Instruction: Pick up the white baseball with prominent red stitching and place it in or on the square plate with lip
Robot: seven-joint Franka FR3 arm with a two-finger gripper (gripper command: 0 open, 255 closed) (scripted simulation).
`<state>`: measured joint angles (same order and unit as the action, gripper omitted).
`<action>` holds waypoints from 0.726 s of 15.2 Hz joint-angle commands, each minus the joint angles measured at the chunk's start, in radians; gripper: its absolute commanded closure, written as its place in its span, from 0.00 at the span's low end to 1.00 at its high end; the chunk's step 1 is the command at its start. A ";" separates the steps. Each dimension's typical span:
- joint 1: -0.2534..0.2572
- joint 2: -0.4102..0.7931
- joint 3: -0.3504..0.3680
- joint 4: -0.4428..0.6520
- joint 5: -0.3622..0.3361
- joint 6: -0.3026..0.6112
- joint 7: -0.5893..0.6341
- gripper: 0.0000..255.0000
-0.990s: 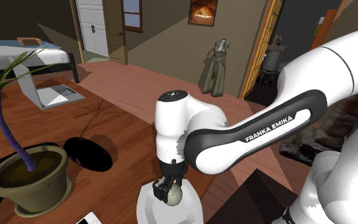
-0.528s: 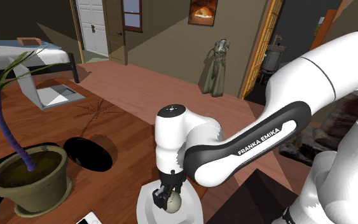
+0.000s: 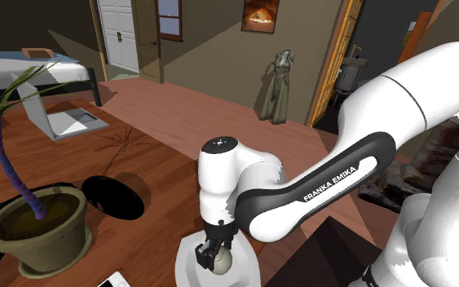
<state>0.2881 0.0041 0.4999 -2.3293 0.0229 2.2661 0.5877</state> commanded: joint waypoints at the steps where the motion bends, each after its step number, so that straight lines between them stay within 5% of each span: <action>1: 0.000 0.000 0.000 0.000 0.000 0.000 0.000 0.00; 6: 0.000 0.000 0.000 0.000 0.000 0.000 0.000 0.00; 11: -0.003 -0.073 -0.005 0.066 0.038 -0.131 -0.029 0.00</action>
<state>0.2851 -0.0577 0.4949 -2.2683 0.0549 2.1515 0.5620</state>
